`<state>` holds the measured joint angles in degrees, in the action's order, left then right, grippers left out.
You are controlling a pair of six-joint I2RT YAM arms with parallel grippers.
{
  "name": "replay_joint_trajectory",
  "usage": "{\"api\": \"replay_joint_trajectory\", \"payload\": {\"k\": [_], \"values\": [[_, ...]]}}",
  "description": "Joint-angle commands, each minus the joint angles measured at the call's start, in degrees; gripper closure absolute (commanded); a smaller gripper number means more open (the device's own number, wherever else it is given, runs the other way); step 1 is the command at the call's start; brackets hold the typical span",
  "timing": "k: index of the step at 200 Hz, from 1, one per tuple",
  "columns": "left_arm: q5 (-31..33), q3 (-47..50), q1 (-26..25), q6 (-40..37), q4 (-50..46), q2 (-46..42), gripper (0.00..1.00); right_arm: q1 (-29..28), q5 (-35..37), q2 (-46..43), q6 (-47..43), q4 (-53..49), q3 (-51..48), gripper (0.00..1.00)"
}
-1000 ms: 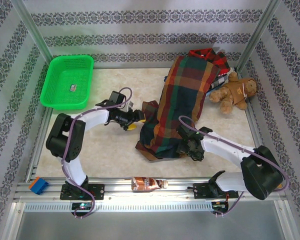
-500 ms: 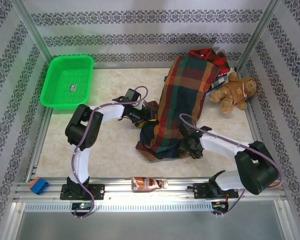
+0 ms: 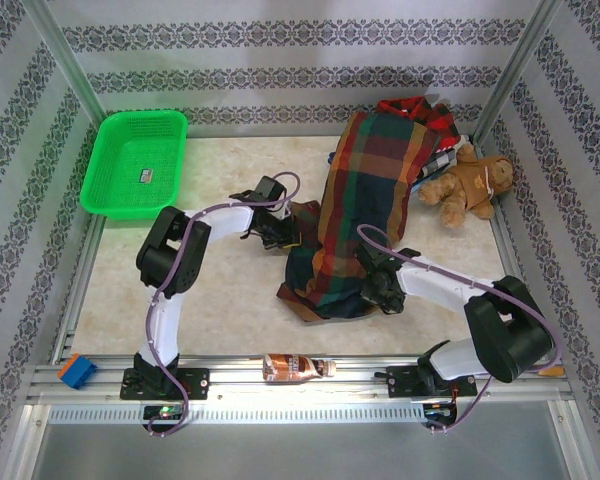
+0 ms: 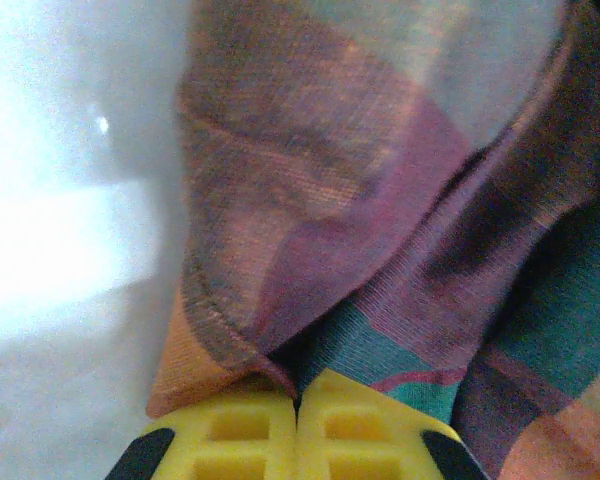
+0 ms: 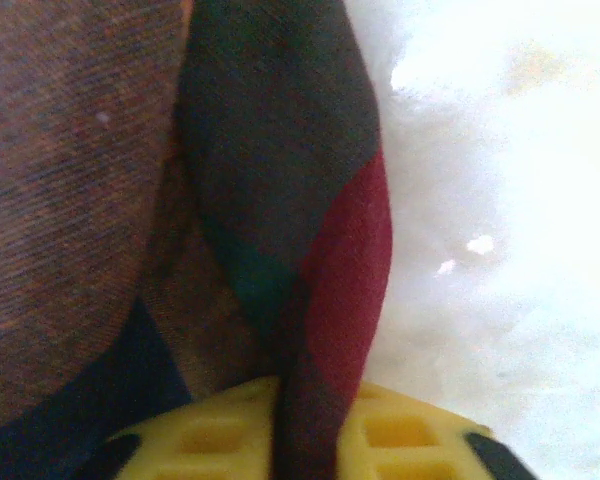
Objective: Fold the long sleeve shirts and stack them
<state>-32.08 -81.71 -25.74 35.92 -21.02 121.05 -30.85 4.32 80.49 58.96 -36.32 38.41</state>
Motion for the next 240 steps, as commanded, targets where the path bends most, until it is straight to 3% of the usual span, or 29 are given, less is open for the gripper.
{"api": "replay_joint_trajectory", "payload": {"k": [1, 34, 72, 104, 158, 199, 214, 229, 240], "values": [[4.5, -2.7, 2.7, -2.3, -2.7, -1.0, 1.0, 0.4, -2.8, 0.2, 1.5, 4.8, 0.2, 0.87], [5.6, -5.1, 8.8, -2.3, -0.9, -5.7, 1.0, 0.5, -1.5, -7.1, 2.0, 0.0, 3.1, 0.91], [2.0, -3.3, 18.3, 2.3, 7.8, -11.4, 1.0, 1.0, -1.1, -15.6, 3.6, -2.3, 4.8, 1.0], [-1.0, -9.8, 21.4, -0.1, 5.1, -11.1, 1.0, 0.4, -3.3, -18.9, 4.8, -3.6, 8.0, 1.0], [-6.3, -19.2, 26.4, -2.6, 0.8, -7.7, 1.0, -6.2, -7.5, -17.2, 12.8, -0.6, 10.5, 0.97], [-9.0, -17.6, 31.5, -7.4, -3.2, -10.3, 1.0, -15.4, -15.6, -1.8, 16.0, 8.2, 20.0, 0.9], [-9.5, -14.0, 34.5, -8.3, -3.5, -12.2, 0.88, -18.9, -18.9, 6.2, 17.9, 12.0, 24.8, 0.81], [-10.4, -9.9, 37.5, -7.6, -3.1, -14.7, 0.54, -22.5, -23.0, 14.0, 20.5, 16.1, 29.7, 0.67], [-10.8, -7.8, 39.0, -7.4, -4.3, -17.1, 0.4, -24.5, -27.2, 19.6, 21.5, 18.2, 34.1, 0.54]]}}
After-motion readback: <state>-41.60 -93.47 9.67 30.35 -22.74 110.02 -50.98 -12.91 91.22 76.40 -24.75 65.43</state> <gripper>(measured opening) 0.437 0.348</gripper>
